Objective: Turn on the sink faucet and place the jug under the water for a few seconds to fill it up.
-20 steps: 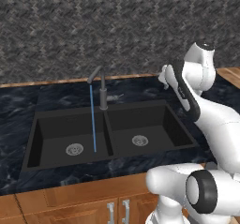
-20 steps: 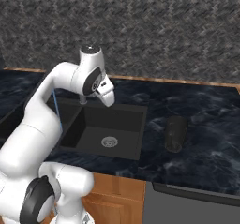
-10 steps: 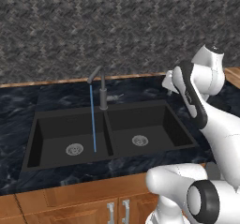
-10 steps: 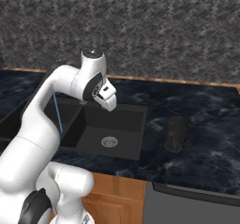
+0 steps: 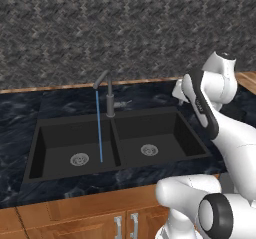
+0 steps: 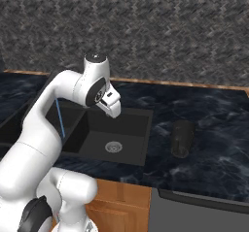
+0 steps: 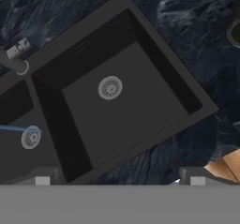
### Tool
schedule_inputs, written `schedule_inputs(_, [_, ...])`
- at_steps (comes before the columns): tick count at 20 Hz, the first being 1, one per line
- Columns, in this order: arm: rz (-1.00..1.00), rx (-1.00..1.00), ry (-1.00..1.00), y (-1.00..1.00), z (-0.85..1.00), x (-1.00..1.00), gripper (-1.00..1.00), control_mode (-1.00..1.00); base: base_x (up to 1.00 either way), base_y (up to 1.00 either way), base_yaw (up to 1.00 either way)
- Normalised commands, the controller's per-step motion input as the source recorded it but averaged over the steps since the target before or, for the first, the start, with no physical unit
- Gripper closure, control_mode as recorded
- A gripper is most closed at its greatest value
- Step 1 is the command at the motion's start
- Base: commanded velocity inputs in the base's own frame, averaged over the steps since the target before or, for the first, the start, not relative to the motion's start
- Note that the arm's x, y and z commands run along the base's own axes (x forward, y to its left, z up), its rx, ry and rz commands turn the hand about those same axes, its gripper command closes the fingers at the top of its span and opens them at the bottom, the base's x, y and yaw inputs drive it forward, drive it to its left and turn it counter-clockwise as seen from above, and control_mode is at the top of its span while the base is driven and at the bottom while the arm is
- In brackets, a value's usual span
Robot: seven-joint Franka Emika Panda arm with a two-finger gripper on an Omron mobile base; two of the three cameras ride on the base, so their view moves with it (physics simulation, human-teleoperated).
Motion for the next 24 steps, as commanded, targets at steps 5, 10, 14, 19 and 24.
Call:
schedule_inputs(5, [0.0,0.0,0.0,0.0,-0.08,0.0,-1.0,-1.0,0.0,0.0,0.0])
schedule_inputs(10, [0.0,0.0,0.0,0.0,0.0,0.0,-1.0,-1.0,0.0,0.0,0.0])
schedule_inputs(14, [0.0,0.0,0.0,0.0,0.0,0.0,-1.0,-1.0,0.0,0.0,0.0])
schedule_inputs(19, [0.0,0.0,0.0,0.0,0.0,0.0,-1.0,-1.0,0.0,0.0,0.0])
schedule_inputs(24, [0.0,0.0,0.0,0.0,0.0,0.0,-1.0,-1.0,0.0,0.0,0.0])
